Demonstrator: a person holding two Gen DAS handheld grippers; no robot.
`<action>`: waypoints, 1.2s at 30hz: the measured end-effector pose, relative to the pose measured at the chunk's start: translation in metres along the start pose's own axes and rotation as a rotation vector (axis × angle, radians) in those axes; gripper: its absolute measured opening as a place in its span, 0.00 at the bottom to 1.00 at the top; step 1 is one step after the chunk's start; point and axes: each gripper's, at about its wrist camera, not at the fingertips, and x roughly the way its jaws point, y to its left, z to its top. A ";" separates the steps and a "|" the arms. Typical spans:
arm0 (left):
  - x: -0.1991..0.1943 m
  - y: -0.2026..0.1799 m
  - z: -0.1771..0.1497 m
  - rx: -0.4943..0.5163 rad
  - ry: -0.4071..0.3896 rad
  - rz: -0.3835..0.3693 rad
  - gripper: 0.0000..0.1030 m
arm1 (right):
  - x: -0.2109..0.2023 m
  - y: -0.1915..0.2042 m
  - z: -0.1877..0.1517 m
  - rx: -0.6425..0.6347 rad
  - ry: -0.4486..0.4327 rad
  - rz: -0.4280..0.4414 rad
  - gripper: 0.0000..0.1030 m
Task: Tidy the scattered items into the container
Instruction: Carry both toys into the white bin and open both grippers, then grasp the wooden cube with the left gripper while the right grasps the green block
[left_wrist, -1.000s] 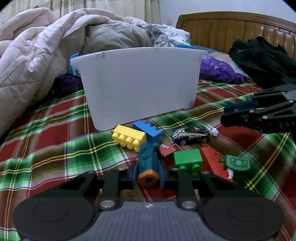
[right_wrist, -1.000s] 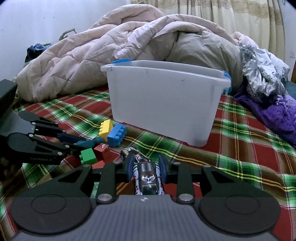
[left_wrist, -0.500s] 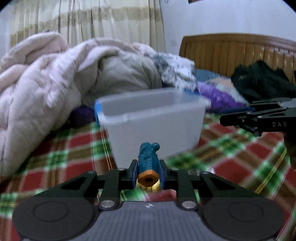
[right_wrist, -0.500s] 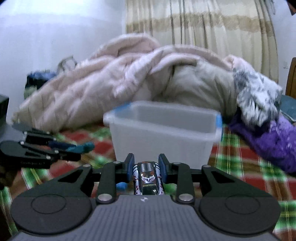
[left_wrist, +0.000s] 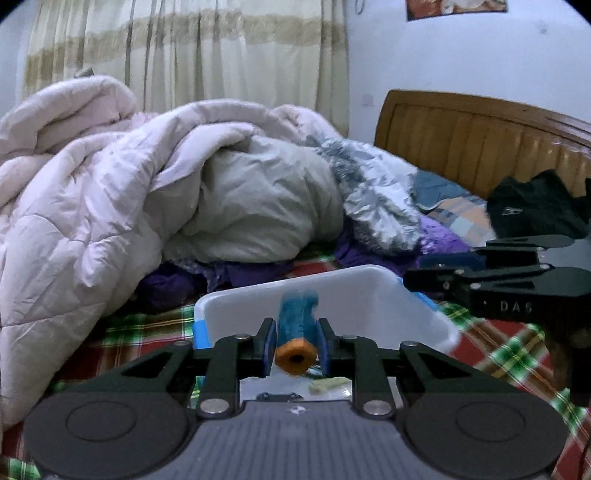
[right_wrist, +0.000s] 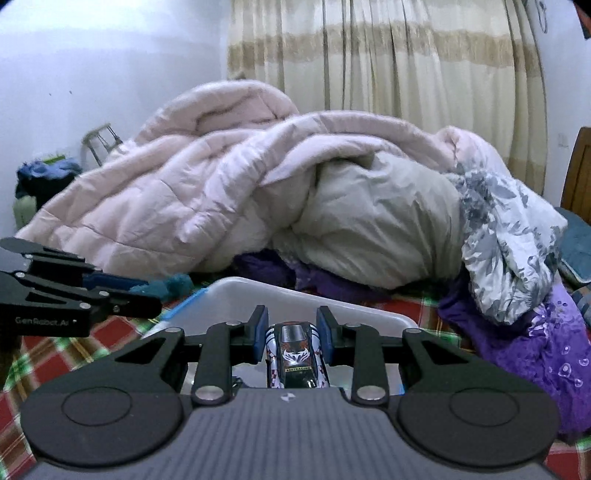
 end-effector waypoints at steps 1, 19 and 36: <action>0.009 0.002 0.003 -0.004 0.012 0.019 0.41 | 0.006 -0.003 0.001 0.009 0.006 -0.008 0.32; -0.041 -0.006 -0.132 -0.011 0.040 0.024 0.69 | -0.056 0.003 -0.115 0.021 0.032 0.018 0.78; -0.078 -0.105 -0.240 0.158 0.138 -0.097 0.69 | -0.033 0.020 -0.201 -0.039 0.190 0.026 0.61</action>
